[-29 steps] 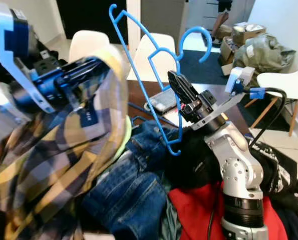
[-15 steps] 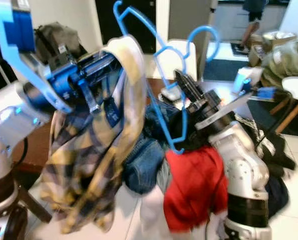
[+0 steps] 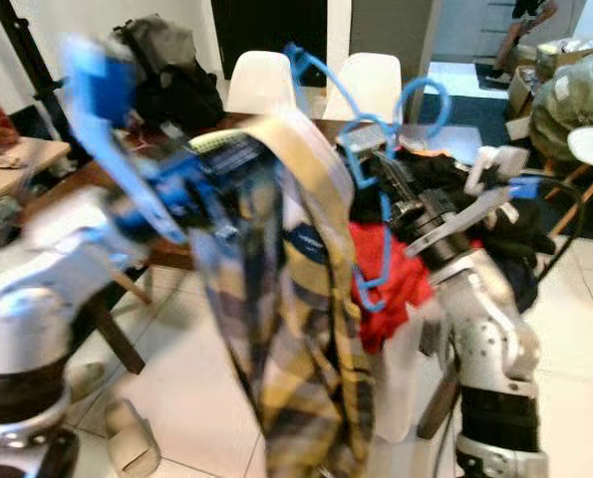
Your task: Hang hanger
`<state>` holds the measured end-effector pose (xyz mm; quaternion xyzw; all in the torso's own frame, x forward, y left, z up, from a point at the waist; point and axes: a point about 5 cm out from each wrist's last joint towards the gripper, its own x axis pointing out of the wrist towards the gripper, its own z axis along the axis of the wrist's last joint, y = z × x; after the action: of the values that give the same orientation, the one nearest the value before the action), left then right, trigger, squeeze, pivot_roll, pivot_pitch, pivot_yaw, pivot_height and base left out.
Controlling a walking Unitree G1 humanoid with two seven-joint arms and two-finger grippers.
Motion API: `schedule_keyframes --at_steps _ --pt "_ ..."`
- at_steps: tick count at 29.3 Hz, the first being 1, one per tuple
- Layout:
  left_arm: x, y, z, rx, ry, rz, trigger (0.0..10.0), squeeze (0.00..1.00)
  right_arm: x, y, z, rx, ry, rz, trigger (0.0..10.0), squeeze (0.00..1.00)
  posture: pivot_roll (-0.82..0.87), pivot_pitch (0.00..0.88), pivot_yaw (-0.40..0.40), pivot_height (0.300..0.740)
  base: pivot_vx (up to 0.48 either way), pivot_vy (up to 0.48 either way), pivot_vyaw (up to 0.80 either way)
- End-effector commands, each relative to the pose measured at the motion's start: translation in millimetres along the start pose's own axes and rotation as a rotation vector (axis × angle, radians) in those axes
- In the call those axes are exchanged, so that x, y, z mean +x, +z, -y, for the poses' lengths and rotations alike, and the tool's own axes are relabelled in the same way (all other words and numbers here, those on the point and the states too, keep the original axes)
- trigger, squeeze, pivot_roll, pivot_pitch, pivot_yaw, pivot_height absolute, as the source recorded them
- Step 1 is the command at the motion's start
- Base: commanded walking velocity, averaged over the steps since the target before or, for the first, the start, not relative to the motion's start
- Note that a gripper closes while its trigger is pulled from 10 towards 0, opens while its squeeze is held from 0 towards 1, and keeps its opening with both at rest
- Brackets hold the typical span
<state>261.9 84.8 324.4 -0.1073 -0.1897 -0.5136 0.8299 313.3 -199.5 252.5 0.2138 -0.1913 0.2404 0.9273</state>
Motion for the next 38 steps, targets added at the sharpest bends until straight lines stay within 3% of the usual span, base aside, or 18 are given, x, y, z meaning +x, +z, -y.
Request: schedule_keyframes --at_steps 1,6,10,12,18,20,22,23,25,27,29,37,38 --pt "0.1 -6.3 -4.6 -0.003 0.017 0.006 10.0 0.00 -4.2 -1.8 10.4 -0.028 -0.081 -0.011 10.0 0.00 -0.01 0.000 0.008 0.740 -0.454 0.000 0.00" --pt "-3.2 -41.8 -16.9 -0.051 0.087 -0.088 10.0 0.00 -17.2 -15.5 36.1 -0.106 -0.270 -0.130 10.0 0.00 -0.04 0.000 0.012 0.740 -0.452 0.000 -0.32" --pt "-6.5 -55.8 -18.7 -0.055 0.102 -0.132 10.0 0.00 -22.6 -19.0 40.9 -0.117 -0.312 -0.150 10.0 0.00 -0.05 0.000 0.014 0.740 -0.358 0.000 -0.80" --pt "-9.8 -72.5 -20.6 -0.018 0.115 -0.197 10.0 0.00 -26.6 -23.2 45.5 -0.147 -0.354 -0.180 10.0 0.00 -0.06 0.000 0.016 0.740 -0.139 0.000 -0.80" --pt "-16.5 -89.9 -26.6 0.048 0.148 -0.281 10.0 0.00 -31.0 -28.9 50.3 -0.197 -0.399 -0.236 10.0 0.00 -0.07 0.000 0.016 0.740 0.000 0.000 -0.80" --pt "-21.0 -97.0 -32.6 0.081 0.175 -0.312 10.0 0.00 -33.0 -31.0 53.0 -0.225 -0.423 -0.262 10.0 0.00 -0.07 0.000 0.015 0.740 0.000 0.000 -0.80" --pt "-32.5 -107.7 -50.5 0.185 0.264 -0.395 10.0 0.00 -37.5 -35.0 56.3 -0.268 -0.443 -0.312 10.0 0.00 -0.08 0.000 0.014 0.740 0.000 0.000 -0.80" --pt "-32.5 -107.7 -50.5 0.185 0.264 -0.395 10.0 0.00 -37.5 -35.0 56.3 -0.268 -0.443 -0.312 10.0 0.00 -0.08 0.000 0.014 0.740 0.000 0.000 -0.80" --pt "-42.5 -111.0 -68.1 0.258 0.360 -0.444 10.0 0.00 -40.5 -39.5 55.8 -0.288 -0.432 -0.363 10.0 0.00 -0.09 0.000 0.016 0.740 0.000 0.000 -0.80" --pt "-42.5 -111.0 -68.1 0.258 0.360 -0.444 10.0 0.00 -40.5 -39.5 55.8 -0.288 -0.432 -0.363 10.0 0.00 -0.09 0.000 0.016 0.740 0.000 0.000 -0.80" --pt "-52.9 -109.1 -88.6 0.318 0.486 -0.476 10.0 0.00 -45.4 -47.4 52.6 -0.306 -0.393 -0.447 10.0 0.00 -0.10 0.000 0.020 0.740 0.000 0.000 -0.80" --pt "-57.9 -108.1 -98.7 0.355 0.542 -0.487 10.0 0.00 -48.6 -51.3 51.2 -0.321 -0.377 -0.487 10.0 0.00 -0.10 0.000 0.020 0.740 0.000 0.000 -0.80" --pt "-63.9 -100.2 -111.6 0.380 0.597 -0.499 10.0 0.00 -60.3 -55.8 48.7 -0.315 -0.327 -0.567 10.0 0.00 -0.12 0.000 0.034 0.740 0.000 0.000 -0.80"
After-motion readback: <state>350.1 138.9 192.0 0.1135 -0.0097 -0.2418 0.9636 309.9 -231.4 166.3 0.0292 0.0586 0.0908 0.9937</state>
